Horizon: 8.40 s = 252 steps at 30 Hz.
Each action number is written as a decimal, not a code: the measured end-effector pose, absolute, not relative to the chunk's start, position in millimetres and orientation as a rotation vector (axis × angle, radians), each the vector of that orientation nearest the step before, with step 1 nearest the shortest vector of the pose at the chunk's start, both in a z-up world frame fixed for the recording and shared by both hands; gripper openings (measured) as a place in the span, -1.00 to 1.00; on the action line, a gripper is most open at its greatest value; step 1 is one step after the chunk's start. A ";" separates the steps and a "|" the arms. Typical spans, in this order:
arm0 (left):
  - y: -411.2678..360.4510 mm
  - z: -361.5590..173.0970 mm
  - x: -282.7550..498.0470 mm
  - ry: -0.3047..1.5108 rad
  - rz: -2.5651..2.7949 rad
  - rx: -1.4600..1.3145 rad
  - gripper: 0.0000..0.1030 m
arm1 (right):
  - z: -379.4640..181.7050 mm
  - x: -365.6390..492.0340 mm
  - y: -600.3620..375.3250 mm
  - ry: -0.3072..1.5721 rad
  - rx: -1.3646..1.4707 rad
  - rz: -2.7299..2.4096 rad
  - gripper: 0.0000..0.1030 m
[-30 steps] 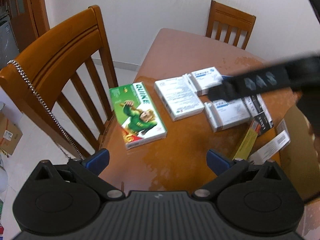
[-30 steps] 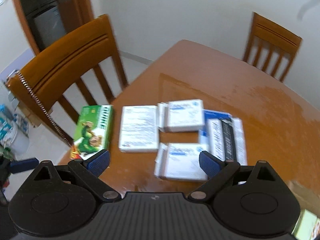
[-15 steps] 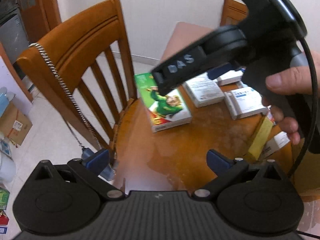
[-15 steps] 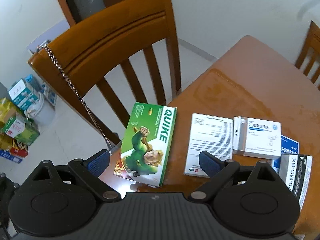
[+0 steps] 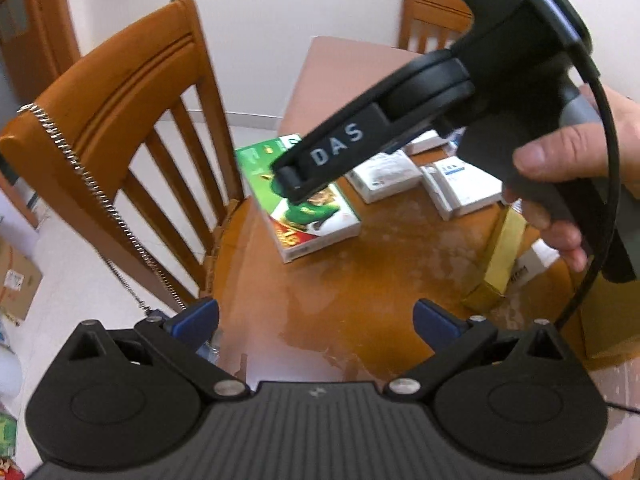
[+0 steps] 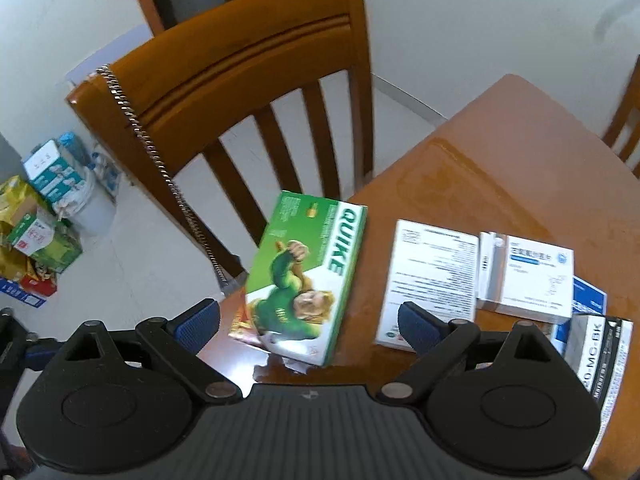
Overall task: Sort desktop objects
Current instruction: 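Grasp the green QUIKE box with the right gripper, then lift and carry the green QUIKE box with the right gripper to the cardboard box, then lower the QUIKE box upright into the cardboard box beside the white boxes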
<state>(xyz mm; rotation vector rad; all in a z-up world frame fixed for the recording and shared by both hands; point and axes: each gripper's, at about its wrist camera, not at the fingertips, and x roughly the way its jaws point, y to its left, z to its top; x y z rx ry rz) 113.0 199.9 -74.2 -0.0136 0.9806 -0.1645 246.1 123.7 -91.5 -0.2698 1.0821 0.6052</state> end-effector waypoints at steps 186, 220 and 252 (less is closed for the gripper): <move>-10.3 -39.5 77.2 0.952 -0.866 0.252 0.99 | -83.5 151.7 -294.9 1.017 0.841 0.004 0.97; -13.6 -36.4 76.1 0.931 -0.866 0.241 0.99 | -86.3 93.1 -274.9 1.161 1.019 0.193 1.00; -8.4 -36.3 75.0 0.943 -0.842 0.247 0.99 | -94.0 108.1 -281.7 1.109 0.830 0.079 1.00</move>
